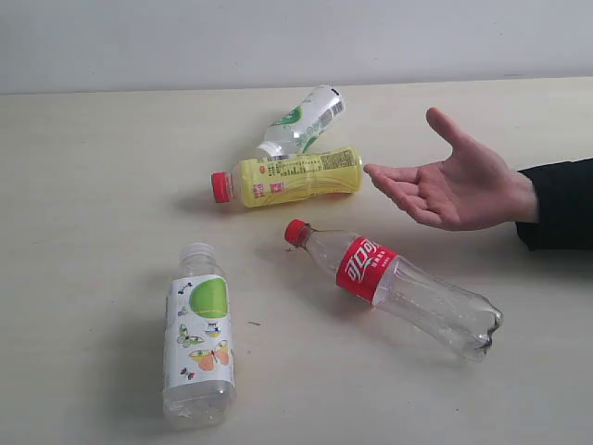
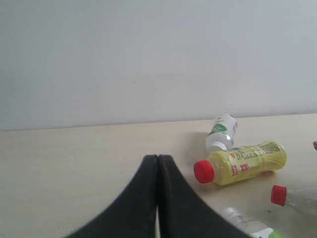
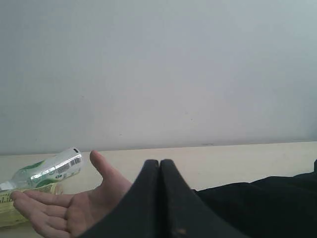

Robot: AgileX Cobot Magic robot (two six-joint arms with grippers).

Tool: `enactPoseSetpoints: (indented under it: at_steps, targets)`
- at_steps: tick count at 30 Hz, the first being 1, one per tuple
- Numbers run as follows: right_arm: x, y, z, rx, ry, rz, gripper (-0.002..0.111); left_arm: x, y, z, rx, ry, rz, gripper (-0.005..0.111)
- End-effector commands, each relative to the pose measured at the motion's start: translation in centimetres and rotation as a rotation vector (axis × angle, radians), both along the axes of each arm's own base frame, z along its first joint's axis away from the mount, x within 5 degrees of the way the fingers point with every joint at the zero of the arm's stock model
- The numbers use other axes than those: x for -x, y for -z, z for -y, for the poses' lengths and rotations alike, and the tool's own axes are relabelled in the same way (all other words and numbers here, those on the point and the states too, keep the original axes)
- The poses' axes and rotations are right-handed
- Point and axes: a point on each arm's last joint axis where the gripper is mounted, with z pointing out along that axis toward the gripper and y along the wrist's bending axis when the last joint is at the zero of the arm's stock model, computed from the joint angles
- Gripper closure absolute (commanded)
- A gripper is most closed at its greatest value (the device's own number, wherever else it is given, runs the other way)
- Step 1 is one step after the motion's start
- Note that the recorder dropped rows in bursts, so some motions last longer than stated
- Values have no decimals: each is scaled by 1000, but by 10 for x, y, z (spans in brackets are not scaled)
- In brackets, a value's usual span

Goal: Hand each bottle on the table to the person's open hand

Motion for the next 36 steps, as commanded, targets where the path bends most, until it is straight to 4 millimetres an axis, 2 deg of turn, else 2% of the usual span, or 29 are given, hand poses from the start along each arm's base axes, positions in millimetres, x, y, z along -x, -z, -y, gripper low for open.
enactPoseSetpoints:
  at_steps: [1,14,18,20,22,23,24,26,28,30,33,36]
  targets:
    - [0,-2,0,12,7,35,108,0,0,0,5,-1,6,107]
    - [2,-13,1,-4,13,158,108,0,0,0,5,-1,6,107]
    - [3,-18,1,-149,-6,207,108,0,0,0,5,-1,6,107]
    - [6,-27,2,-201,-17,319,108,0,0,0,5,-1,6,107]
    - [10,-38,2,-461,-94,432,108,0,0,0,5,-1,6,107]
    - [12,-41,1,-506,-130,466,108,0,0,0,5,-1,6,107]
    - [14,-44,-1,-472,-153,490,108,0,0,0,5,-1,6,107]
    - [21,-64,-7,-355,-206,557,108,0,0,0,5,-1,6,107]
    - [20,-87,-13,-289,-250,557,108,0,0,0,5,-1,6,107]
    - [14,-112,-20,-262,-320,523,108,0,0,0,5,-1,6,107]
    - [7,-138,-36,-201,-488,477,108,0,0,0,5,-1,6,107]
    - [-8,-156,-52,-126,-661,361,108,0,0,0,5,-1,6,107]
